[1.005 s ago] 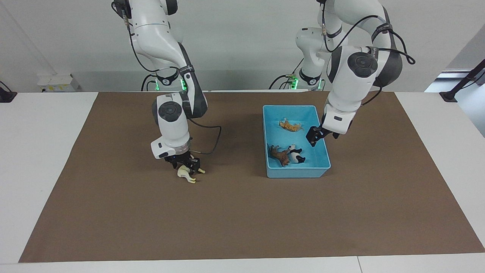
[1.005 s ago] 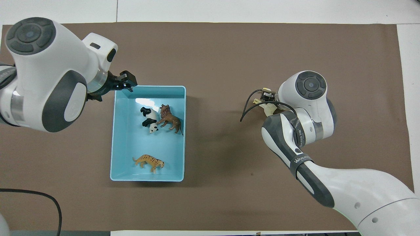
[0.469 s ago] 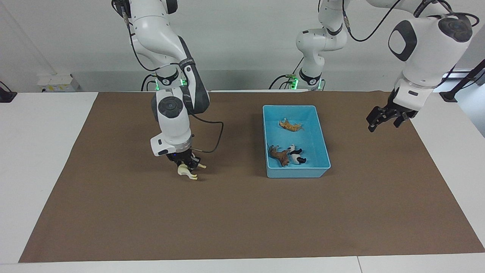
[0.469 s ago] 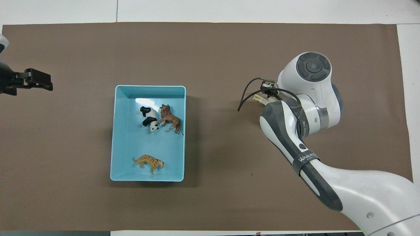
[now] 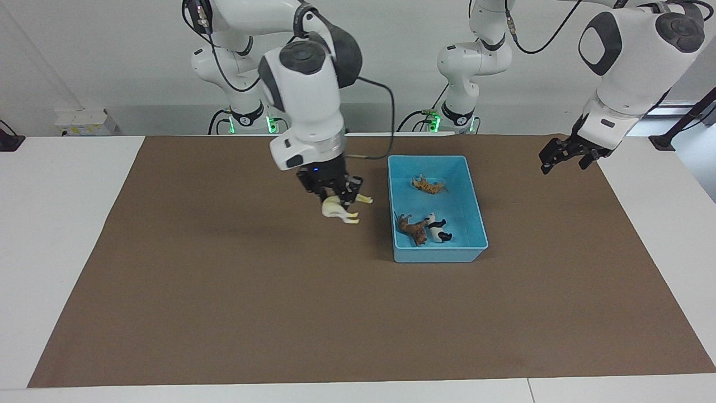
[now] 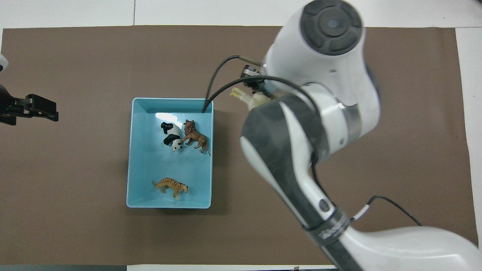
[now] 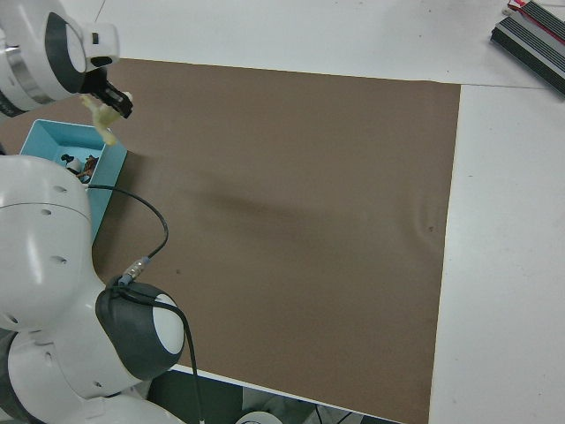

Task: Put all toys into storage box
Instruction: 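Carry the cream horse over the box with the right gripper and release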

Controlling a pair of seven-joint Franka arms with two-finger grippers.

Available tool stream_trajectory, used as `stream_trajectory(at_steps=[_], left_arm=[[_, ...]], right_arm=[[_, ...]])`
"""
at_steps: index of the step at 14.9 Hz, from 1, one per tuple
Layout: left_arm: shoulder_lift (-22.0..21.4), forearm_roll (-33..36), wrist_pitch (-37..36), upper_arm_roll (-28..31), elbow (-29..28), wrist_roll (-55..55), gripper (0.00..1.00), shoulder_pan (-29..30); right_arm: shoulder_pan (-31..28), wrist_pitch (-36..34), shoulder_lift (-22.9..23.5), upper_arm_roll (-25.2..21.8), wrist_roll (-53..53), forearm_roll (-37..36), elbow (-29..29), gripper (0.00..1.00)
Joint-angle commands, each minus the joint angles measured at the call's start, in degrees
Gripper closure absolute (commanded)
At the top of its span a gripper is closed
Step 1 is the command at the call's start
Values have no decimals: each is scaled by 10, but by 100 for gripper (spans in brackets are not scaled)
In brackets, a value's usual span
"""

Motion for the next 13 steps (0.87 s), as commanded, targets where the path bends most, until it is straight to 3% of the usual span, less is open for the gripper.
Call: stream_trajectory(at_steps=[1,3,6,7,8,13], left_arm=[[-43,7,20,0,-71,-4,0,-6],[-47,6,15,-2,-69,-13,0,-7],[-58,6,8,-2,-67,-15,0,-18],[-55,5,6,-2,-57,-15,0,-19],[-54,5,3,-2,-56,-16,0,-19],[-54,2,6,-2,-55,-16,0,-21]], right_arm=[[82,69,61,-3,67,8,50,100],[125,115,89,-7,109,0,48,100],[134,145,88,-5,114,3,23,100],[134,147,87,-6,116,0,23,10],[137,142,87,-6,123,2,25,0],[124,105,76,-14,164,-1,28,0]])
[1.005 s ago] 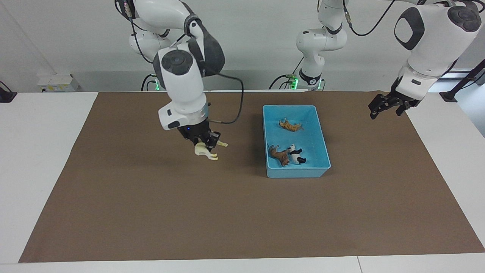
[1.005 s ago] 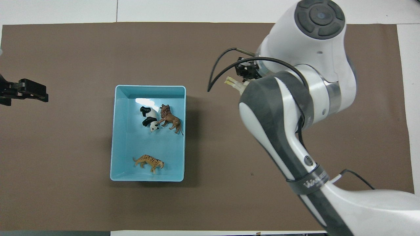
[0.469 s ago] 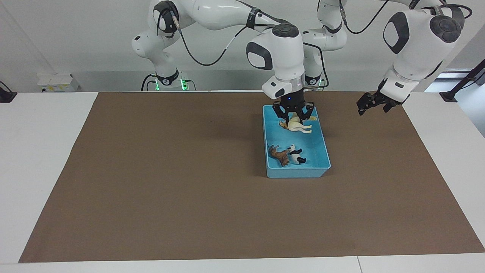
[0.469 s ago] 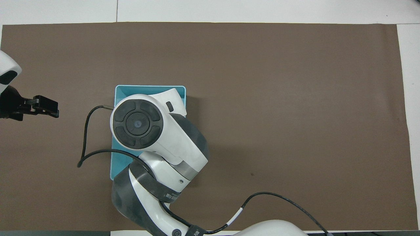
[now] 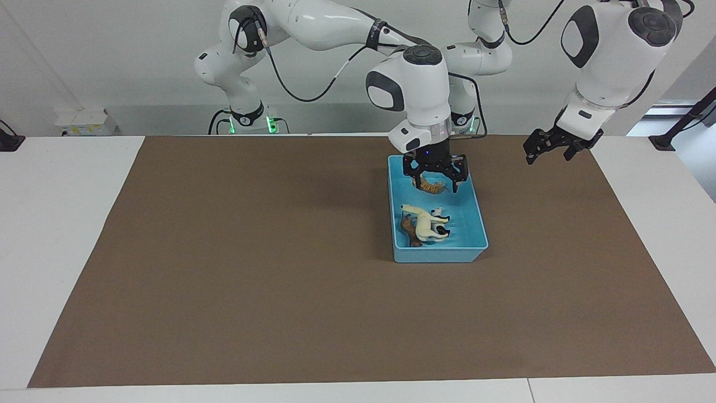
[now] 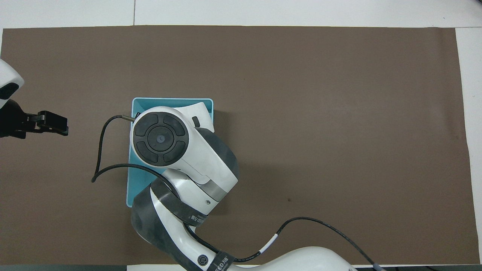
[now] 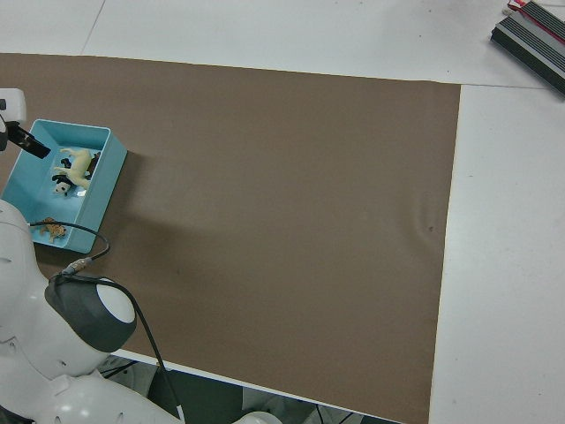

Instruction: Put all toys into storage box

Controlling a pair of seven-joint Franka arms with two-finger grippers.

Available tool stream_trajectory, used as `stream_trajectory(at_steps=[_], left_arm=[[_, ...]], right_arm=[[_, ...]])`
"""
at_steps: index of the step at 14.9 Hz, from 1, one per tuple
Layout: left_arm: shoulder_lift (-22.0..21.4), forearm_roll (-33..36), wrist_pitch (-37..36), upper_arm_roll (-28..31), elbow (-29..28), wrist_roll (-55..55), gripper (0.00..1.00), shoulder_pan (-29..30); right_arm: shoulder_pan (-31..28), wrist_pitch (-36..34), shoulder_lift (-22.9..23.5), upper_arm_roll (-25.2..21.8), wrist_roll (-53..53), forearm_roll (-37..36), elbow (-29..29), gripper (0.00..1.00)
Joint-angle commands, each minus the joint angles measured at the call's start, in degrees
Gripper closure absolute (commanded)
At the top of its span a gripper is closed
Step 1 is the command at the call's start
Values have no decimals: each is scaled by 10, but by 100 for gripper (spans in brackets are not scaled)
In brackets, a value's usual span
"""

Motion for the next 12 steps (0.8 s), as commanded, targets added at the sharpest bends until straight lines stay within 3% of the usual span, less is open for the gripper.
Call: stream_trajectory(at_steps=[1,6,10,12], left_arm=[[-7,3,5,5,-6,-9,0,-9],[-4,3,5,7,9,-8,0,-9],[-5,6,3,14,8,-9,0,-25],[-5,5,2,38,8,-9,0,-50]], right_arm=[[-33,-35,-21,-17,3,-1,2,0],[-184,-115,-98,-19,-155,2,-28,0],[-326,-213,-144,-21,-508,0,-67,0],[-377,-238,-158,-22,-622,-2,-72,0]])
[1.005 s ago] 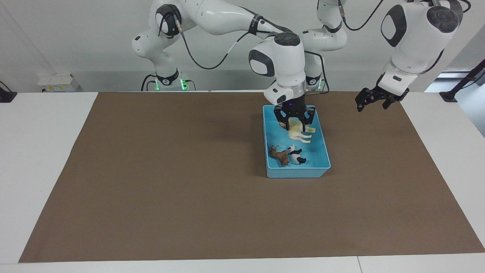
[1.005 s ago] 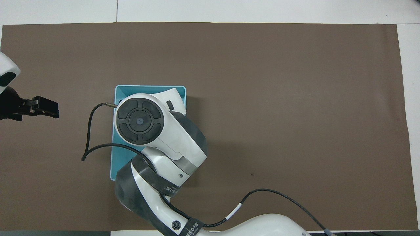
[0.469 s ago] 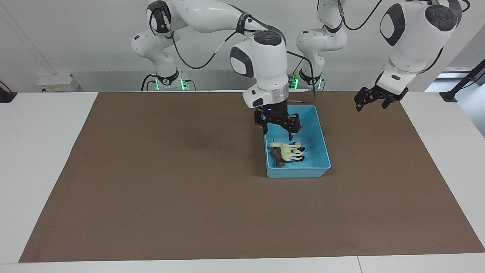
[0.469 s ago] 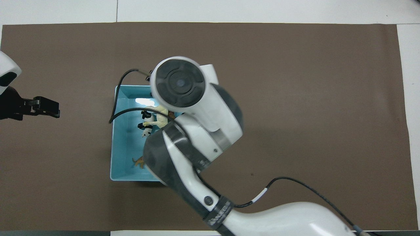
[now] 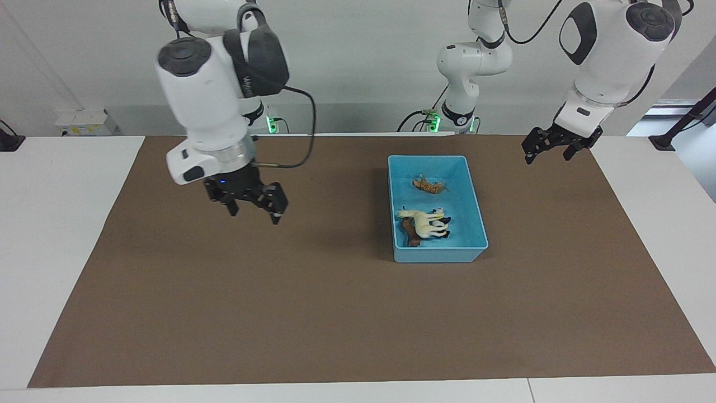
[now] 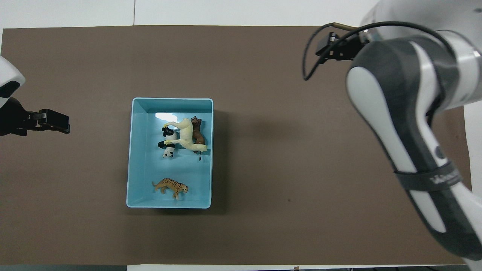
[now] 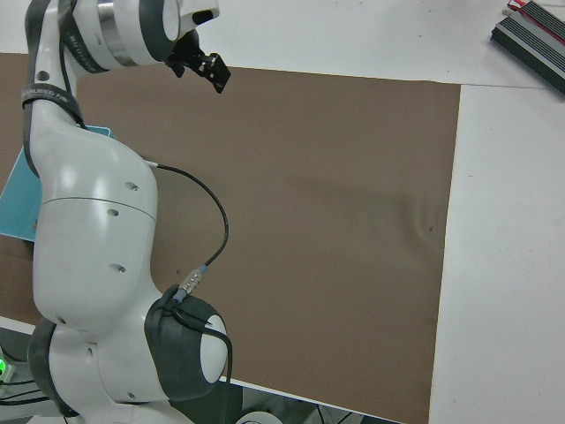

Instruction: Put all toys into storage box

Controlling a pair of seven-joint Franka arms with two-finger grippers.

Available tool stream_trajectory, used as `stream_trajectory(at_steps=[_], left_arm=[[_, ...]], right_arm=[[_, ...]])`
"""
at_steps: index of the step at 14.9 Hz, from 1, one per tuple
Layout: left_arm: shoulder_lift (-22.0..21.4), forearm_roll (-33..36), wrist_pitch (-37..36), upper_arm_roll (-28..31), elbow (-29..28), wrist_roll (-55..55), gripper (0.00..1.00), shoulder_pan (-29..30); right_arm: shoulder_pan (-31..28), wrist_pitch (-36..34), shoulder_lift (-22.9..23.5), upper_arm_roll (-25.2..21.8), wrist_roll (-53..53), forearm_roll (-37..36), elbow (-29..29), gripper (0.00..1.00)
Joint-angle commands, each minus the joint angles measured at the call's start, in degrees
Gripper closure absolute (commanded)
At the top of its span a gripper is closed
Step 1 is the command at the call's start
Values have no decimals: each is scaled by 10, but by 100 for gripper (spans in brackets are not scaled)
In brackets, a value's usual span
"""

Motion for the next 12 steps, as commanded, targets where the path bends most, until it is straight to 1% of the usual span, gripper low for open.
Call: stream_trajectory(at_steps=[1,4,6,8,9,10,12], left_arm=[[-5,6,0,48,0,-8,0,-48],[-5,5,1,50,0,-7,0,-49],[-5,5,1,49,0,-6,0,-47],[-5,4,0,48,-2,-5,0,-49],[-5,4,2,48,-2,-4,0,-49],[-5,3,2,48,-1,-4,0,-50],[-5,3,3,48,-2,1,0,-48]], right_arm=[[-59,-29,-34,10,-154,-4,-37,0],[-108,-48,-55,10,-256,-58,-35,0],[-132,-74,-78,10,-262,-62,-38,0],[-140,-122,-104,8,-262,-64,-46,0],[-146,-135,-127,8,-261,-64,-68,0],[-152,-138,-160,9,-262,-64,-107,0],[-160,-111,-218,9,-263,-64,-192,0]])
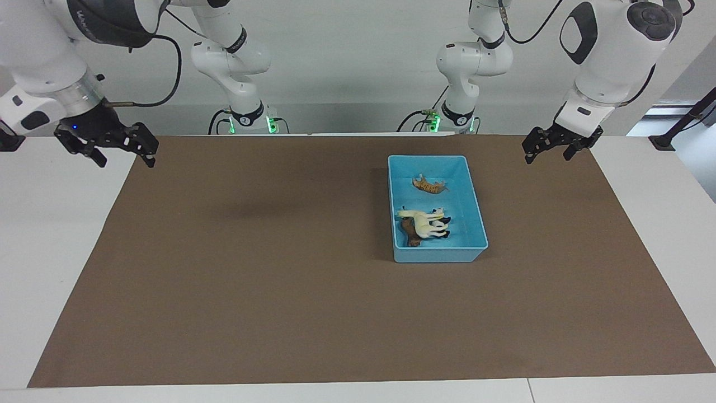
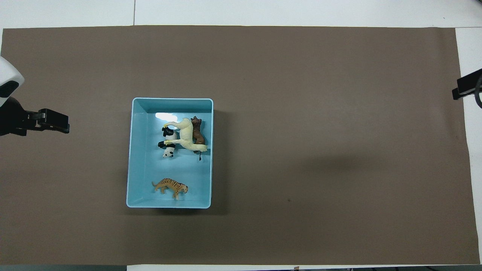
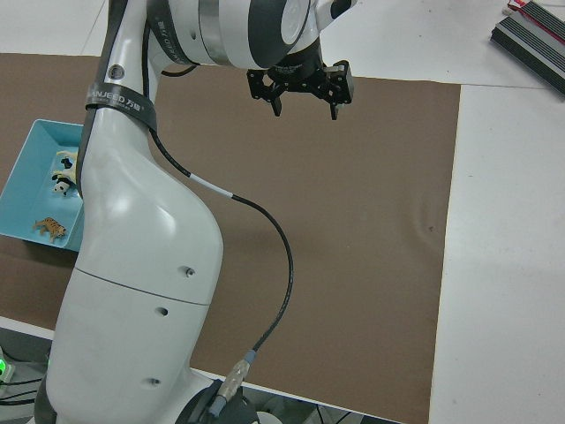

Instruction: Put all toys into storage box

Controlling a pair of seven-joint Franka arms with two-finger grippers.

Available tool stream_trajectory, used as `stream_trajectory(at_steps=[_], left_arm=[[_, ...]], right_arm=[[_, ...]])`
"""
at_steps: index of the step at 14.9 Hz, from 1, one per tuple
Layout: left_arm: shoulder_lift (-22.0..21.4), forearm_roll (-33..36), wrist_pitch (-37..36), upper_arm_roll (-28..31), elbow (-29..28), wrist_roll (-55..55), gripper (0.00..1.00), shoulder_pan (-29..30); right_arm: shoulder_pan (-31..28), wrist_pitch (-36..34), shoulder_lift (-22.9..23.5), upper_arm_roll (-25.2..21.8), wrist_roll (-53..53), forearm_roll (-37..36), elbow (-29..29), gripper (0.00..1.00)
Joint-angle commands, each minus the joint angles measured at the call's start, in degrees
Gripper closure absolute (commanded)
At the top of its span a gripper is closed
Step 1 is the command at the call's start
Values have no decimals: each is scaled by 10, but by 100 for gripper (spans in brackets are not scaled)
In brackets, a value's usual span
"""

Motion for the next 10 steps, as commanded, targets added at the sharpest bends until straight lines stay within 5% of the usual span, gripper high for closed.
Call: stream_trajectory(at_steps=[1,5,10], left_arm=[[-6,3,3,8,-6,1,0,-5],[-7,3,2,9,-9,-4,0,-6],[-7,3,3,9,-8,-1,0,-6]], right_arm=[[-12,43,-101,9,-8,-6,-149,0],[-12,59,-153,10,-8,-21,-205,0],[-14,31,-139,11,-8,-21,-142,0]])
